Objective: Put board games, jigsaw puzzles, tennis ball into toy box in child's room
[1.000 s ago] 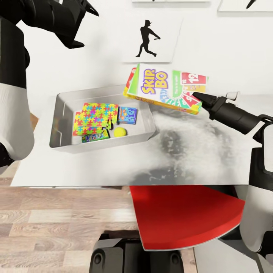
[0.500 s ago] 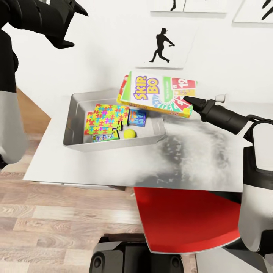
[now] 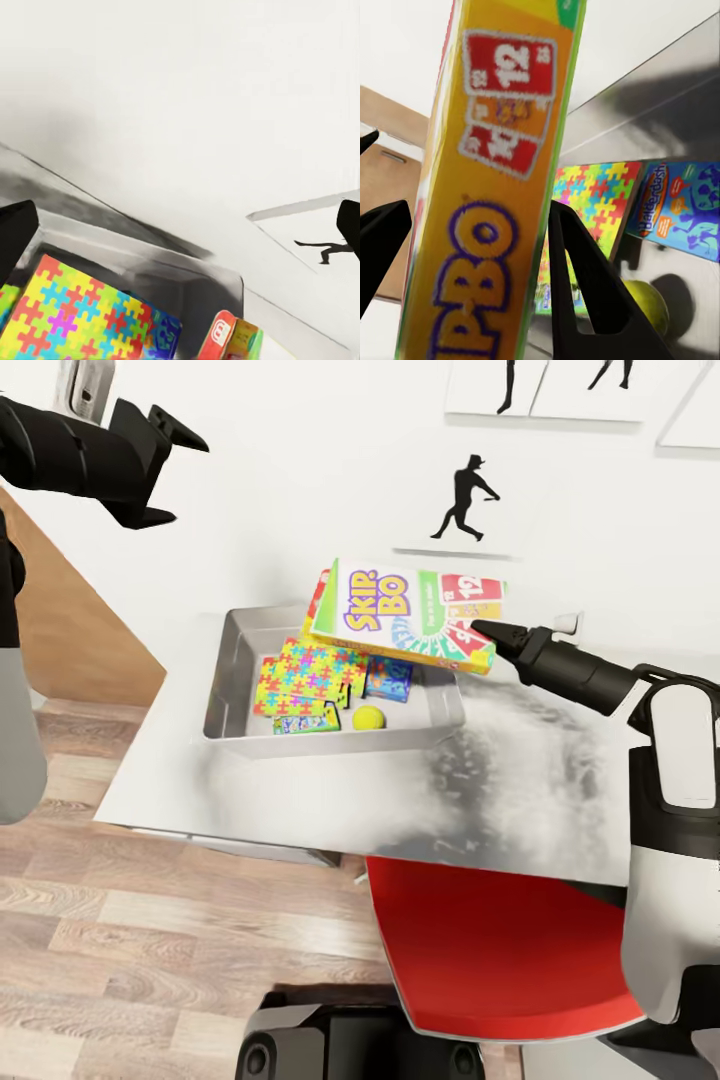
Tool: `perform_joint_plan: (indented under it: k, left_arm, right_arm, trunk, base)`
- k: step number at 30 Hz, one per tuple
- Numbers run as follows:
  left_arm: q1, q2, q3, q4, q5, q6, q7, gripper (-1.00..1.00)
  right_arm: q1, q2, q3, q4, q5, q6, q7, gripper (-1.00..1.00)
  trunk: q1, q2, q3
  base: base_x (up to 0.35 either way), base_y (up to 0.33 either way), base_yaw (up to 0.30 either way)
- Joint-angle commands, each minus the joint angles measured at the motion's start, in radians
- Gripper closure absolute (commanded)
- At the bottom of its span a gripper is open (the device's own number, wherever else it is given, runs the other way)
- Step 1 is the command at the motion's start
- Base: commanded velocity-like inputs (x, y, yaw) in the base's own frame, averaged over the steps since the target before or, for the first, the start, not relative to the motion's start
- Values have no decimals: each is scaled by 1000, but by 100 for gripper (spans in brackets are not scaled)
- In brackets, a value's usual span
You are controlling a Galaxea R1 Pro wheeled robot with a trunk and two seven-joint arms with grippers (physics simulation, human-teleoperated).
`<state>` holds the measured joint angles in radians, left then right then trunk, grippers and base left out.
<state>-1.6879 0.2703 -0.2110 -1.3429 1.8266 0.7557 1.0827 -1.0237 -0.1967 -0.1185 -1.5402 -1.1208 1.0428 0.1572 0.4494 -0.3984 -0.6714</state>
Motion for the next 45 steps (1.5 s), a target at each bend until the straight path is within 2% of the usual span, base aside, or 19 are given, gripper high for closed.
perform_joint_plan:
  k: [1,5,13,16,17,20,21,24,25,28,29,33,34,37,38,40,41,44,45]
  left_arm:
    - [-1,1,-1,0,7,1,8,-100]
    - [37,30,0,-34,15,1,14,-100]
    - [102,66,4,-77,21,2,17,-100]
    - [153,100,7,-110,25,2,16,-100]
    - [153,100,7,-110,25,2,16,-100]
    - [213,149,11,-144,47,2,13,-100]
    - [213,149,11,-144,47,2,13,-100]
    - [277,203,19,-166,78,0,8,-100]
    - [277,203,19,-166,78,0,8,-100]
    - [339,242,46,-181,95,0,1,-100]
    - [339,242,46,-181,95,0,1,-100]
    - [439,271,99,-212,106,2,-6,-100]
    - [439,271,99,-212,106,2,-6,-100]
    - [528,296,153,-237,108,4,-11,-100]
    - [528,296,153,-237,108,4,-11,-100]
    - [587,313,193,-246,109,5,-20,-100]
    - [587,313,193,-246,109,5,-20,-100]
    - [670,335,257,-254,110,8,-50,-100]
    - [670,335,257,-254,110,8,-50,-100]
  right_arm:
    - [-1,0,-1,0,9,4,10,100]
    - [-1,3,10,2,9,4,8,100]
    - [-1,20,30,28,9,4,7,100]
    - [-3,32,45,57,9,4,7,100]
    - [-3,32,45,57,9,4,7,100]
    - [-19,47,68,91,9,4,7,100]
    - [-19,47,68,91,9,4,7,100]
    - [-31,58,95,117,14,4,6,100]
    - [-31,58,95,117,14,4,6,100]
    - [-34,65,112,131,20,4,-4,100]
    - [-34,65,112,131,20,4,-4,100]
    - [-37,75,126,141,25,4,-57,100]
    - [-37,75,126,141,25,4,-57,100]
    - [-45,82,131,160,25,4,-90,100]
    - [-45,82,131,160,25,4,-90,100]
    - [-58,91,135,183,25,4,-103,100]
    - [-58,91,135,183,25,4,-103,100]
    - [-92,107,147,213,25,4,-115,100]
    - [-92,107,147,213,25,4,-115,100]
  trunk:
    - [1,-2,0]
    - [1,-2,6]
    - [1,-2,18]
    - [1,-2,22]
    - [1,-2,24]
    - [1,-2,27]
    - [1,-2,29]
    - [1,-2,31]
    - [1,-2,32]
    - [1,-2,33]
    - [1,-2,34]
    - [1,-2,34]
    - [1,-2,35]
    - [1,-2,35]
    - [1,-2,35]
    - [1,-2,35]
    - [1,-2,35]
    - [1,-2,35]
    - [1,-2,35]
  base:
    - [0,0,158]
    - [0,0,161]
    - [0,0,170]
    - [0,0,183]
    - [0,0,186]
    - [0,0,192]
    - [0,0,197]
    - [0,0,165]
    - [0,0,136]
    - [0,0,89]
    - [0,0,70]
    - [0,0,41]
    - [0,0,29]
    - [0,0,19]
    - [0,0,15]
    - [0,0,11]
    - [0,0,9]
    - [0,0,6]
    - [0,0,5]
